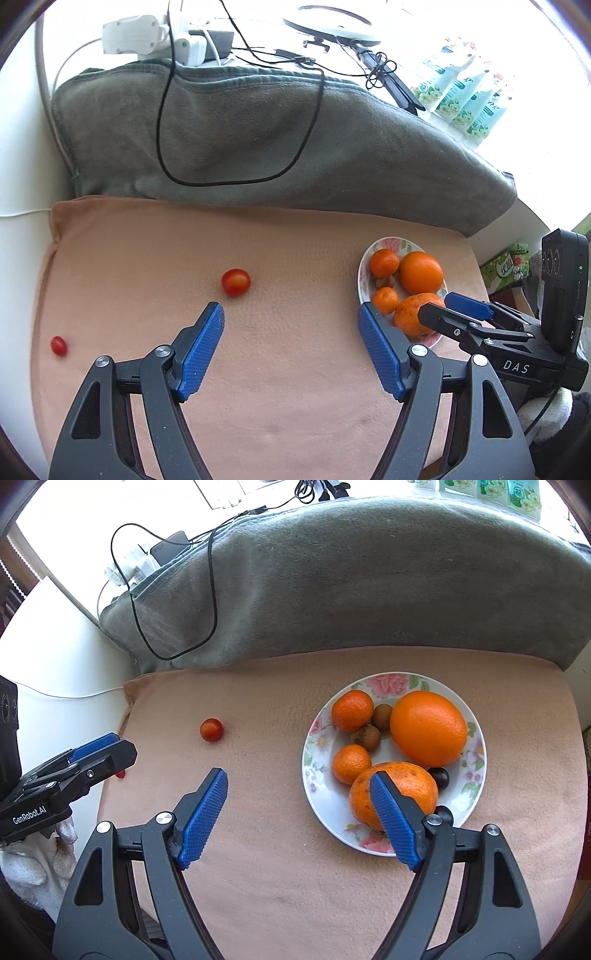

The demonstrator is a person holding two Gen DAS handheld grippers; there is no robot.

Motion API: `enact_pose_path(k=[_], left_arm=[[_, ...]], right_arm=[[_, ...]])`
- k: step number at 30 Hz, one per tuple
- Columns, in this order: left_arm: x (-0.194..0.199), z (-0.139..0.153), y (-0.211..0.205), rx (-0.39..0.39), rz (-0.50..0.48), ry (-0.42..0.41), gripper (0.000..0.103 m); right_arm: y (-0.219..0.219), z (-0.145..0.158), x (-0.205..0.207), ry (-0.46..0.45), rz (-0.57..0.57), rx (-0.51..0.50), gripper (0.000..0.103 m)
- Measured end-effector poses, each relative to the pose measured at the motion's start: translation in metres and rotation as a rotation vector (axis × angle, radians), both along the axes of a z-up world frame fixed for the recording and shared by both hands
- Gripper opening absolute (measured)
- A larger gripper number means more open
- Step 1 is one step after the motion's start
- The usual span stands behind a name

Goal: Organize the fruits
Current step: 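Move both open tools toward the two red cherry tomatoes on the cloth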

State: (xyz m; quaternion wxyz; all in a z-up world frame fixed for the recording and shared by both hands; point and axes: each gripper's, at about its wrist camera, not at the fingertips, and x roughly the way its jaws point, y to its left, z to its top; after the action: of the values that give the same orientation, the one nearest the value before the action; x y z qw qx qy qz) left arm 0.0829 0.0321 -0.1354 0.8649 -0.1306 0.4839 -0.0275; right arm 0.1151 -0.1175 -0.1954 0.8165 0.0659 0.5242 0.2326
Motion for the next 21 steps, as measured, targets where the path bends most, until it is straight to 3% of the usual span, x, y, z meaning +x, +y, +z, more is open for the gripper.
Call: enact_pose_path(k=[19, 21], left_arm=[[-0.047, -0.042, 0.111, -0.03, 0.331, 0.075, 0.075], [-0.052, -0.047, 0.123, -0.039, 0.372, 0.078, 0.075]], right_arm=[[0.08, -0.01, 0.012, -0.006, 0.159, 0.01, 0.082], [0.087, -0.013, 0.016, -0.001, 0.173, 0.012, 0.076]])
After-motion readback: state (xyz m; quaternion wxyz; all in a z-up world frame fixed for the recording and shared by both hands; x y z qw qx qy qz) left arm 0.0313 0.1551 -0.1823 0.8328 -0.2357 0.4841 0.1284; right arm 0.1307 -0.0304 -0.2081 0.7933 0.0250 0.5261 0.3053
